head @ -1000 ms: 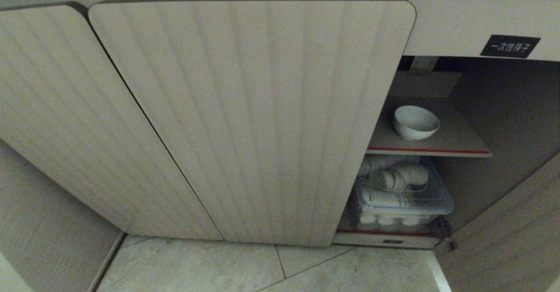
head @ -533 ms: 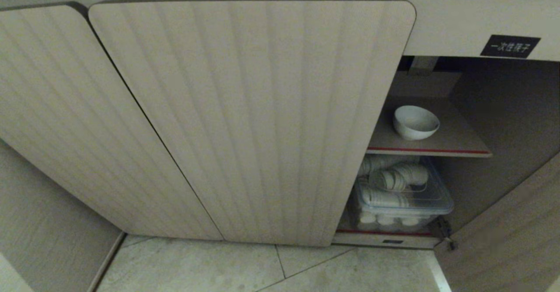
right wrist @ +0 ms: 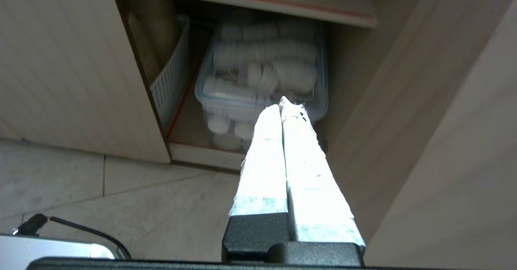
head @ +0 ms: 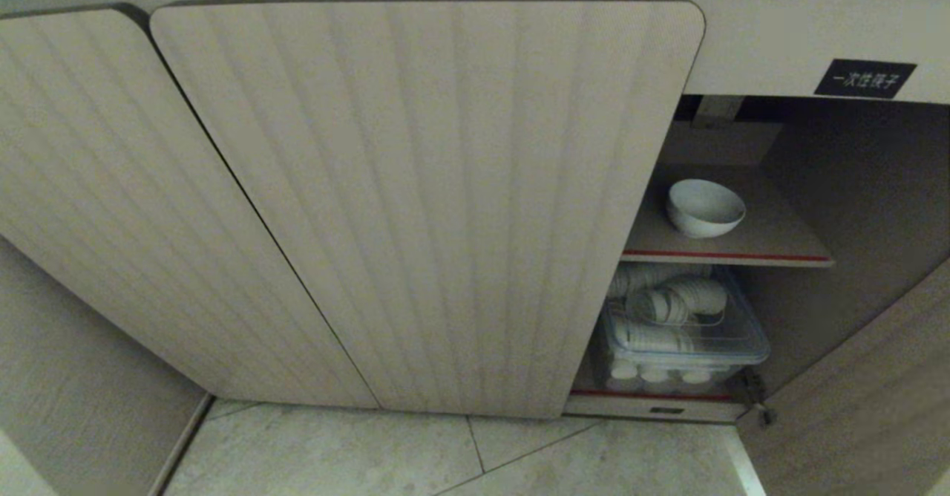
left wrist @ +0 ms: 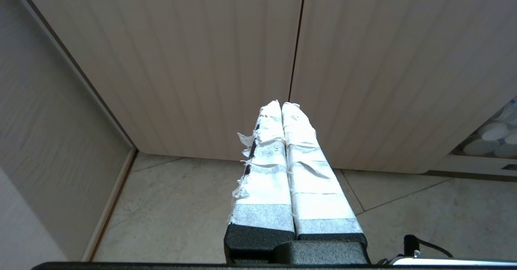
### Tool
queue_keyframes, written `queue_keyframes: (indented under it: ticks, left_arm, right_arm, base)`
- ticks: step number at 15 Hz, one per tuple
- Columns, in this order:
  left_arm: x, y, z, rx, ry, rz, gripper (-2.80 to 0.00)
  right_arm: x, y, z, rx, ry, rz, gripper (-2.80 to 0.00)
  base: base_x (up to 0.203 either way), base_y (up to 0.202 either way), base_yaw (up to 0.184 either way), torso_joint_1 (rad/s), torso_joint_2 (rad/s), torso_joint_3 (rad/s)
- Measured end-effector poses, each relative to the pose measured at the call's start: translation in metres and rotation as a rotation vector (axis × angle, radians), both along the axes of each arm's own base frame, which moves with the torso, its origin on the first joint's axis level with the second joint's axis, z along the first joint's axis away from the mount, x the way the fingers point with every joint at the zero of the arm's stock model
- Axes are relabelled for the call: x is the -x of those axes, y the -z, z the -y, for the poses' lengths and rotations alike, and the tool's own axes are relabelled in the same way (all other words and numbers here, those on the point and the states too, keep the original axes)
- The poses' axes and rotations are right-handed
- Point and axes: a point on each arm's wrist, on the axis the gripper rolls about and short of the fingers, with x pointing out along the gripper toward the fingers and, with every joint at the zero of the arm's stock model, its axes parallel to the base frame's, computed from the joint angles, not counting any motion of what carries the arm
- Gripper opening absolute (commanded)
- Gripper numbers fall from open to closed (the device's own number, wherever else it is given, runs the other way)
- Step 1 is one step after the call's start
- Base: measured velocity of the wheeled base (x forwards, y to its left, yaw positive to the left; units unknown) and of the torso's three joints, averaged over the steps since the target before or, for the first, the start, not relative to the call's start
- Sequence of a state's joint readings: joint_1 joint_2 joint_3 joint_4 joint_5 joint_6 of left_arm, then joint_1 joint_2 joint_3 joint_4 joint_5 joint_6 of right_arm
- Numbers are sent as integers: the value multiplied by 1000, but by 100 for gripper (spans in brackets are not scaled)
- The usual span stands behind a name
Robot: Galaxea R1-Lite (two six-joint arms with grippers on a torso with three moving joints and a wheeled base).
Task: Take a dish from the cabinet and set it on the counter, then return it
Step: Take the bowl from the cabinet
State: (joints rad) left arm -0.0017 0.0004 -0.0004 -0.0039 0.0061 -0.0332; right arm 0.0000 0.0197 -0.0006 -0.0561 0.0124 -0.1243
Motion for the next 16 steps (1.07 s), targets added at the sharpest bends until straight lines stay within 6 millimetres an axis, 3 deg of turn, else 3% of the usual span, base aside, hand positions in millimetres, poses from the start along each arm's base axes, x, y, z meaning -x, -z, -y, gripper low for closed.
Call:
queue_keyframes:
  ticks: [3,8,16]
  left_arm:
    - [0,0,0,0,1,0,-280]
    - [0,0,0,0,1,0,-280]
    - [0,0,0,0,1,0,-280]
  right_arm:
    - [-11,-15,-1,9,-26,-8,-280]
    - [-46,-41,-1,4,-45,-77,-280]
    - [-139,-84,0,-12,-132,-280,-280]
  base:
    - [0,0,0,0,0,0]
    - [0,0,0,0,0,0]
    - [0,0,0,0,0,0]
